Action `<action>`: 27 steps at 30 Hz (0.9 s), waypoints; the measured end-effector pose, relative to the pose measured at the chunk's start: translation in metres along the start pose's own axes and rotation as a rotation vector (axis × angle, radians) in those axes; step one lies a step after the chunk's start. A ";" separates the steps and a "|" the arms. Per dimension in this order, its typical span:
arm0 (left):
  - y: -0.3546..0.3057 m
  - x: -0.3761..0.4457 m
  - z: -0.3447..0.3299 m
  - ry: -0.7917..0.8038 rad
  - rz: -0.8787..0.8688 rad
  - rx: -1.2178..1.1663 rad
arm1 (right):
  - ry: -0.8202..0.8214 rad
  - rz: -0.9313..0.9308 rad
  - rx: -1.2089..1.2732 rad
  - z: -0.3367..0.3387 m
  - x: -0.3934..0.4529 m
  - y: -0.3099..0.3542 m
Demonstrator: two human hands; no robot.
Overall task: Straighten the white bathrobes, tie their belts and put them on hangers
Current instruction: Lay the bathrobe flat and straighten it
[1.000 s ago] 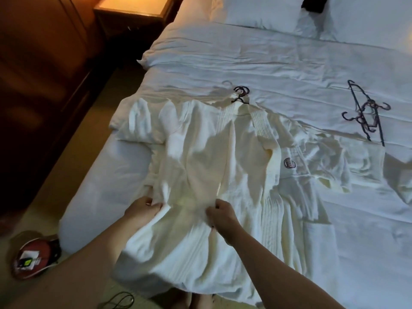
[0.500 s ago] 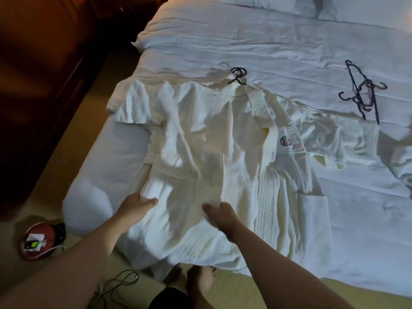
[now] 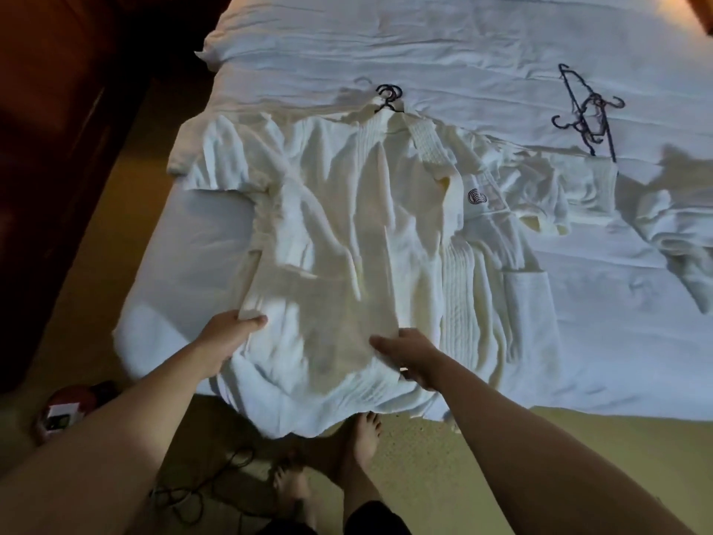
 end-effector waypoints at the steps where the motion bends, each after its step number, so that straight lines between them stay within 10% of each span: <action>1: -0.007 -0.005 0.005 -0.061 -0.059 0.026 | -0.072 0.041 -0.055 0.006 -0.001 0.002; 5: -0.024 -0.020 0.034 -0.288 -0.257 0.179 | -0.514 0.268 -0.144 0.038 -0.014 0.024; 14: 0.024 -0.003 0.023 -0.163 -0.060 0.510 | -0.253 -0.011 -0.571 0.009 -0.021 -0.021; 27: -0.045 0.013 0.000 -0.204 -0.176 0.495 | -0.263 0.424 -0.729 -0.007 0.017 0.064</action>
Point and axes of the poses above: each hand's wrist, its own x-axis towards the middle knuckle, its own z-axis out of the back of the hand, y = z × x, the point moved 7 cm from there along x, towards the middle knuckle, and after that the axes turned 9 degrees about z, right-handed, at the moved point
